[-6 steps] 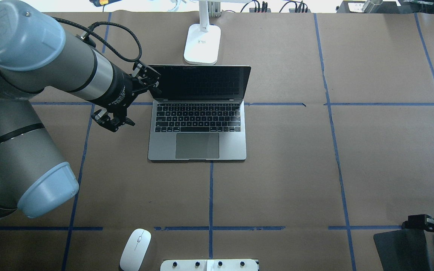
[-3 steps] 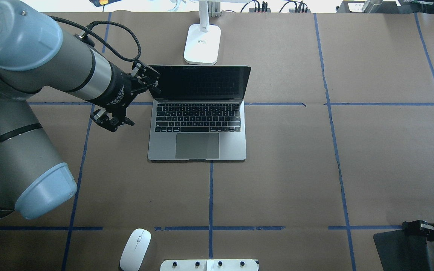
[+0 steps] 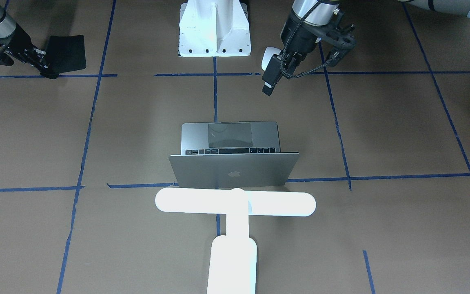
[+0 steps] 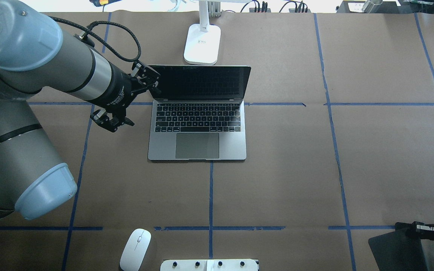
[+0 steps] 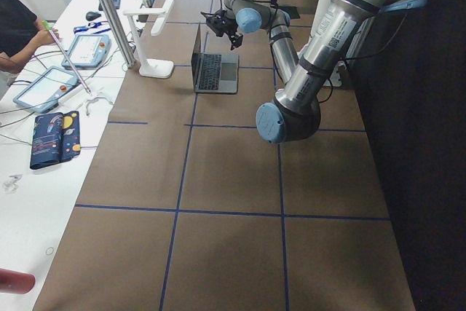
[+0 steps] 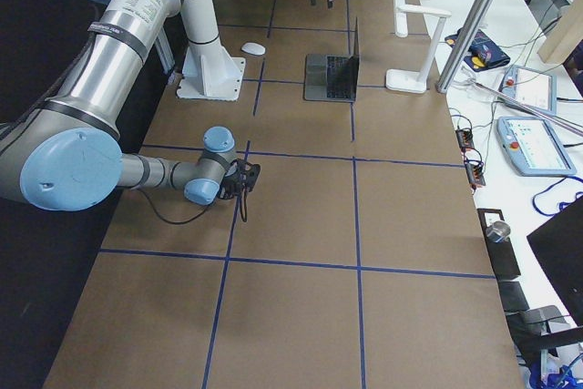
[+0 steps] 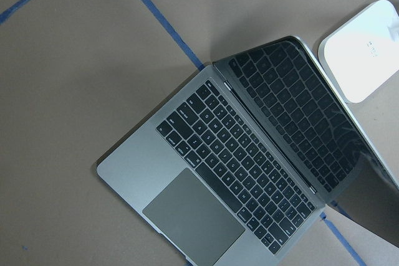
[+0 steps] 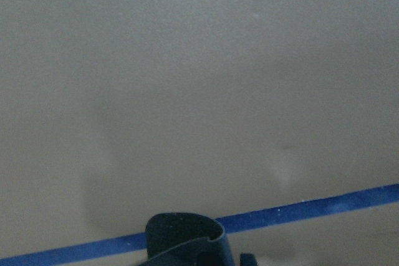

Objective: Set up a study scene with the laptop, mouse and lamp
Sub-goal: 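Hold the left gripper by the laptop while the right carries in the mouse pad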

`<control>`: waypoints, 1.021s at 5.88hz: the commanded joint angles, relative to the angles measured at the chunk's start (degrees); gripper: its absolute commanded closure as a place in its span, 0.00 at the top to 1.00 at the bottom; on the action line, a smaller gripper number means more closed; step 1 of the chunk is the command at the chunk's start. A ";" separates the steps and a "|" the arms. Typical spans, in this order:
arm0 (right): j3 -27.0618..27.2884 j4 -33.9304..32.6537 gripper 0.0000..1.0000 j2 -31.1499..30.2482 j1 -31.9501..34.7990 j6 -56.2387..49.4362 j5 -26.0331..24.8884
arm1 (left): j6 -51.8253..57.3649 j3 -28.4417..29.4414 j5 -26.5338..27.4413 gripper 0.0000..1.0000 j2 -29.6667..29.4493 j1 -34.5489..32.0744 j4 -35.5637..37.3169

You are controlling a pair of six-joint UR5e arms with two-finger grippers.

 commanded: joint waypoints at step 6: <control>3.29 -5.93 0.00 14.42 10.75 -0.11 -2.07 | 0.00 -2.03 0.00 1.00 3.11 0.00 0.00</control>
